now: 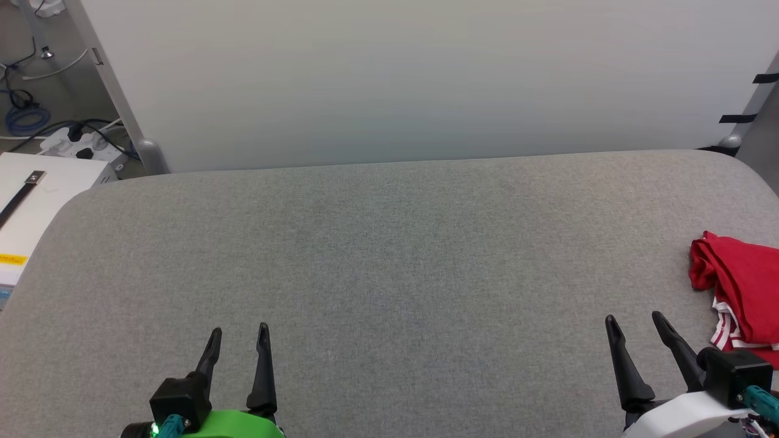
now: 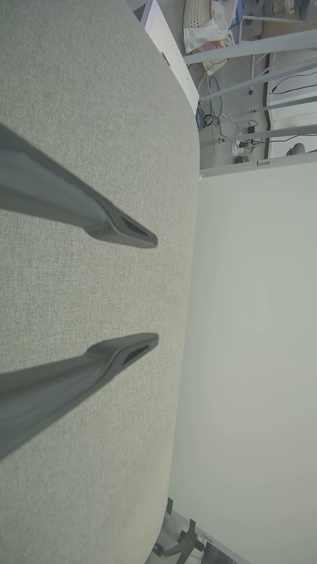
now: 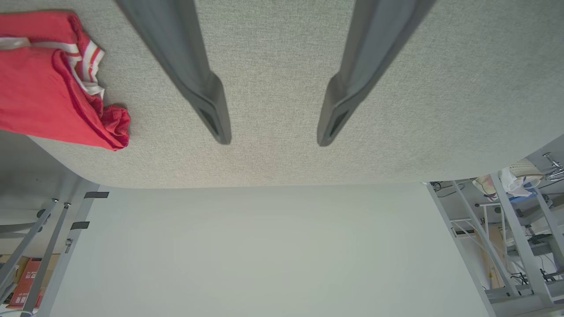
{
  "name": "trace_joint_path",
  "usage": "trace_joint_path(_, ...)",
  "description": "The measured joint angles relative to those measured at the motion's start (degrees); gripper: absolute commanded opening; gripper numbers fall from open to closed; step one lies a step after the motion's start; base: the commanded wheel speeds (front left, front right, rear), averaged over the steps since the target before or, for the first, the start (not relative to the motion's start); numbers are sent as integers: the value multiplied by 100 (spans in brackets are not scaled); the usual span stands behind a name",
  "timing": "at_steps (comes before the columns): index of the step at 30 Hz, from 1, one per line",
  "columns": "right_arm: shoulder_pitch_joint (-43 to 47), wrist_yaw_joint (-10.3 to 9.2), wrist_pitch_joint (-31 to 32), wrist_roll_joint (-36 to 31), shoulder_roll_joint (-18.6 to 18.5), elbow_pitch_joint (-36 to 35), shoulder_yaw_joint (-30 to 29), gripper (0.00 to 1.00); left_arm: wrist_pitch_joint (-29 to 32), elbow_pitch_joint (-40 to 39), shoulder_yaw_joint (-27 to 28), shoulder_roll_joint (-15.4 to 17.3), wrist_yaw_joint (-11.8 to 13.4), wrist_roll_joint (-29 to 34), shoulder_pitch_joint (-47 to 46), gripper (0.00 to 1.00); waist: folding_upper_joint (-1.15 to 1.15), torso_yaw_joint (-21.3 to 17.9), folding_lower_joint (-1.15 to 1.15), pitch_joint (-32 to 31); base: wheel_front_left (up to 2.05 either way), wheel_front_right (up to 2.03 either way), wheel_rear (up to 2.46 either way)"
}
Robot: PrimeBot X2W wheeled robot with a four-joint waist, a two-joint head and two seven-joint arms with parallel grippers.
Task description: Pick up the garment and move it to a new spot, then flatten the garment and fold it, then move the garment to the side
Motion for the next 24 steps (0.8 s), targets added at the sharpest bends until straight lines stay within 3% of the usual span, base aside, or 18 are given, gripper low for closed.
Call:
trace_joint_path(16,7,0,42,-149,-2,0,27,100,1,74,-24,24,31,-10,-4,100,0,1,0,50,0,0,0)
trace_joint_path(17,7,0,43,-149,-2,2,26,0,5,76,-25,23,29,-9,-5,0,0,2,0,50,0,0,0)
trace_joint_path(24,7,0,43,-151,-2,13,21,0,43,71,-13,14,27,1,-6,0,0,9,0,61,0,0,0)
